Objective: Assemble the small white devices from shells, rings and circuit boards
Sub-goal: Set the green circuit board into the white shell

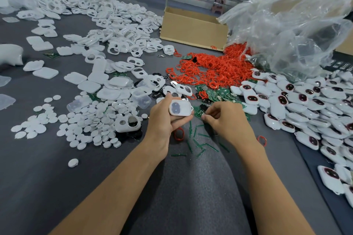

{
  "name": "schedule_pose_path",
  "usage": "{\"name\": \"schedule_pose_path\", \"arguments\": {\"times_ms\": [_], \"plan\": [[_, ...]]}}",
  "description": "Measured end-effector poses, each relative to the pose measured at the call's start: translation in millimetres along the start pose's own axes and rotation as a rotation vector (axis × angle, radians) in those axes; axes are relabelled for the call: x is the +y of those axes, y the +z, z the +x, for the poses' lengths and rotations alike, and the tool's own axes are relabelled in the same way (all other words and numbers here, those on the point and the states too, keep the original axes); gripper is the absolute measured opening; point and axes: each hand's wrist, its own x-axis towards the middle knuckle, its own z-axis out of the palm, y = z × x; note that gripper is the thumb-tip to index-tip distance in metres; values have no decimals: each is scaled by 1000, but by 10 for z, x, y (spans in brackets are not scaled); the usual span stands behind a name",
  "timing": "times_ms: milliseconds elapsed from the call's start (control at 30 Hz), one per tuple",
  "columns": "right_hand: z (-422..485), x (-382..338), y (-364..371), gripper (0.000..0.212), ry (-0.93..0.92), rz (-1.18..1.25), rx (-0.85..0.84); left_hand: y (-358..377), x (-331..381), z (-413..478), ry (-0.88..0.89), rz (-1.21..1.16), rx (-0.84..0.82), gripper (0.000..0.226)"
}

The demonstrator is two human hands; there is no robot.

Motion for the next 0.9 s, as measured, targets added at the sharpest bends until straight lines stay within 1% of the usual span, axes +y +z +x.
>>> {"name": "schedule_pose_path", "arguments": {"times_ms": [133, 267, 467, 567, 633, 700, 767, 900], "plan": [[-13, -9, -10, 15, 6, -27, 3, 1, 19, -23, -25, -46, -34, 43], [-29, -28, -9, 15, -12, -65, 13, 13, 24, -33, -40, -64, -39, 44], [-49, -49, -55, 5, -25, 33, 81, 13, 29, -30, -59, -67, -43, 42], [-55, -117, -109, 5, -114, 173, 196, 5, 29, -13, -64, -53, -45, 43], [-77, -199, -138, 6, -209, 233, 232, -3, 19, 0, -58, -24, -53, 45], [-101, -272, -123, 10, -295, 224, 217, -10, 7, 8, -46, 1, -67, 45], [-119, -329, -85, 12, -342, 191, 186, -11, 0, 7, -38, 19, -86, 46], [-135, -377, -33, 14, -348, 119, 163, -13, -13, 11, -37, 54, -91, 45]]}}
